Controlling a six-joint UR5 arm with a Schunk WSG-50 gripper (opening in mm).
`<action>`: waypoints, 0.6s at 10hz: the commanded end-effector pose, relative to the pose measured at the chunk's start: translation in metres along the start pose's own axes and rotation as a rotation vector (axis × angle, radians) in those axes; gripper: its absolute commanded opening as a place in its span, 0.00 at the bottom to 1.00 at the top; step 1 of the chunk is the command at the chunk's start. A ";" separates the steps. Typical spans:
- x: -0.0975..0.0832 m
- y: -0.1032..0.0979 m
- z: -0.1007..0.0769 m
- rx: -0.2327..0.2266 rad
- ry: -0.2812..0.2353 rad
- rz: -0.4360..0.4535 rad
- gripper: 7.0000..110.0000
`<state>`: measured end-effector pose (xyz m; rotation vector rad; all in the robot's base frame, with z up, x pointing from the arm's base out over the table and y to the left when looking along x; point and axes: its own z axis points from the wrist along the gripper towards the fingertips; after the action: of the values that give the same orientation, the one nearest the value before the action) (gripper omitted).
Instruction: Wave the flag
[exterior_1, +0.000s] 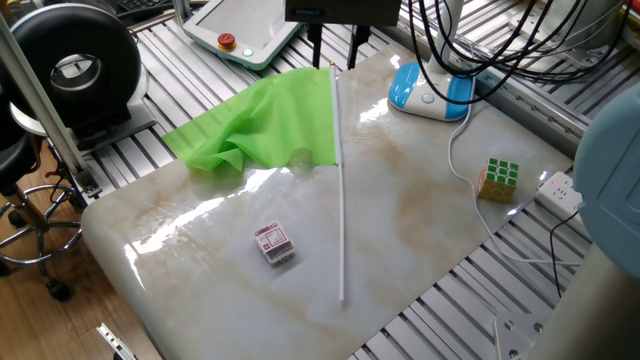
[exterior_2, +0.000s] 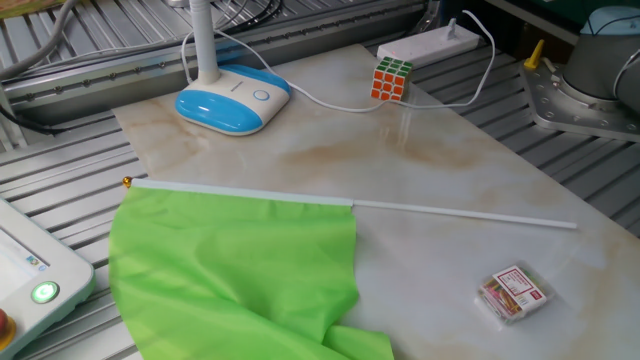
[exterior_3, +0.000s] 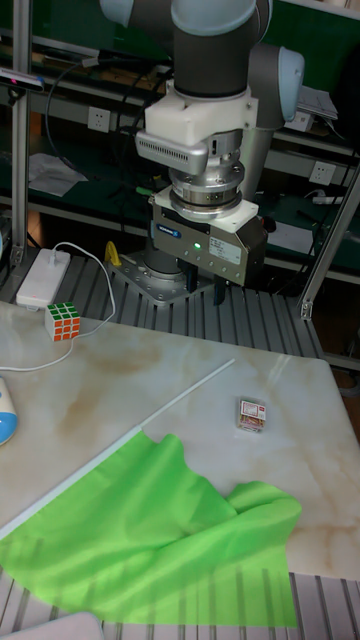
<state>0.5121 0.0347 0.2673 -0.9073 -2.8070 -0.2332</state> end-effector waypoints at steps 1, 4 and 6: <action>-0.001 0.004 0.003 -0.014 0.004 -0.022 0.36; -0.003 0.005 0.006 -0.016 0.002 -0.035 0.36; -0.003 0.004 0.007 -0.016 0.000 -0.048 0.36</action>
<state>0.5145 0.0349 0.2607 -0.8675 -2.8246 -0.2413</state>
